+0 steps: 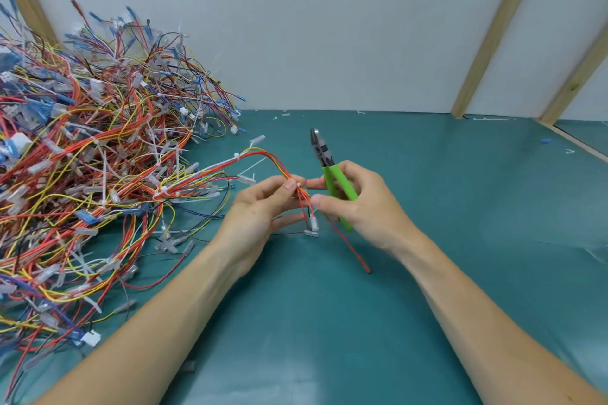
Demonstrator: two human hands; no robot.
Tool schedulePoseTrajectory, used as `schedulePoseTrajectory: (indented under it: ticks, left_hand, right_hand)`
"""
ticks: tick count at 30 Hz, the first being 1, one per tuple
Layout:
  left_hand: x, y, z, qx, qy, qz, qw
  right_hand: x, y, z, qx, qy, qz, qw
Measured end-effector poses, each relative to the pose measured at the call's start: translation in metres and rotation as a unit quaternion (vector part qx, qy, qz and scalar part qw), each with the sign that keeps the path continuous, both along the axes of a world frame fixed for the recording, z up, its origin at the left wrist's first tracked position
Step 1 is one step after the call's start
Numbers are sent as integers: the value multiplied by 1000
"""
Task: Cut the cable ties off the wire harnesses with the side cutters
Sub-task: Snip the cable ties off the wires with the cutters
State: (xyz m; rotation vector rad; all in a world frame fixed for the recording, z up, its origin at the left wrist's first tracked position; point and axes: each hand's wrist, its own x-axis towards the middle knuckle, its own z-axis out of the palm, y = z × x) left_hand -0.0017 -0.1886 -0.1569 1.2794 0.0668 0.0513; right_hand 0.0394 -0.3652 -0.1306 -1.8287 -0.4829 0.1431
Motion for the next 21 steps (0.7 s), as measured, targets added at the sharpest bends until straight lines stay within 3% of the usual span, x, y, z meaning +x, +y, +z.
schedulePoseTrajectory:
  ticks: [3, 10, 21]
  left_hand:
    - [-3, -3, 2, 63, -17, 14, 998]
    - [-4, -8, 6, 28, -38, 26, 999]
    - [-5, 0, 8, 130, -44, 24, 990]
  right_hand:
    - [-3, 6, -7, -35, -17, -6, 999]
    - [-3, 12, -13, 1, -41, -49, 998]
    - [9, 3, -18, -21, -125, -167, 978]
